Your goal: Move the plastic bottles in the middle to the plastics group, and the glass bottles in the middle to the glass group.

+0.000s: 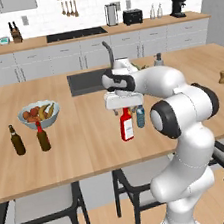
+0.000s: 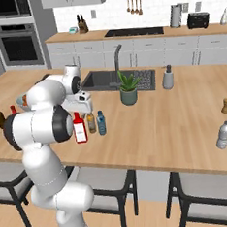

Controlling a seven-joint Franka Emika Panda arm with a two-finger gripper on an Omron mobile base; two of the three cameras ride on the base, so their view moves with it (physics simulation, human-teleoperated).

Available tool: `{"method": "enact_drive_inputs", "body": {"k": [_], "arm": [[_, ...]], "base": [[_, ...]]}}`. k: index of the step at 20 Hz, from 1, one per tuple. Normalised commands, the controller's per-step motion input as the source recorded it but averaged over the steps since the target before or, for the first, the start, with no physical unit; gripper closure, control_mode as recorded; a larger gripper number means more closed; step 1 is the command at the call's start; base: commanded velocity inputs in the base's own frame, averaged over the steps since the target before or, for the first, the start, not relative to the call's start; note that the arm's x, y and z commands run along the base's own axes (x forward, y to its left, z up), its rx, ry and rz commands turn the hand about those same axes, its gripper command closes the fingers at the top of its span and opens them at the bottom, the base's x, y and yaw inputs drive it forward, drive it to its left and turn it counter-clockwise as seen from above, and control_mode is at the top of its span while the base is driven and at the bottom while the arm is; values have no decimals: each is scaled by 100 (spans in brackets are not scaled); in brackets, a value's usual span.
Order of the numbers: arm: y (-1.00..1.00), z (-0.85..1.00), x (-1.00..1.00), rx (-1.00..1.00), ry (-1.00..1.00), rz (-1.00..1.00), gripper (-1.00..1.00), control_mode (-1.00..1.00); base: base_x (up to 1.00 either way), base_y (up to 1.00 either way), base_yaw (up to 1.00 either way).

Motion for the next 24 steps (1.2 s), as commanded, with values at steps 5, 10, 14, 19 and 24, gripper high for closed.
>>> {"method": "enact_drive_inputs", "body": {"k": [5, 10, 14, 19, 24], "arm": [[0, 0, 19, 0, 4, 0, -100, -100], [0, -2, 3, 0, 4, 0, -100, -100], [0, 0, 0, 0, 1, 0, -100, -100], [0, 0, 0, 0, 0, 0, -100, -100], [0, 0, -2, 0, 1, 0, -100, -100]], "base": [[0, 0, 0], [0, 0, 0], [0, 0, 0], [0, 0, 0], [0, 0, 0]]}}
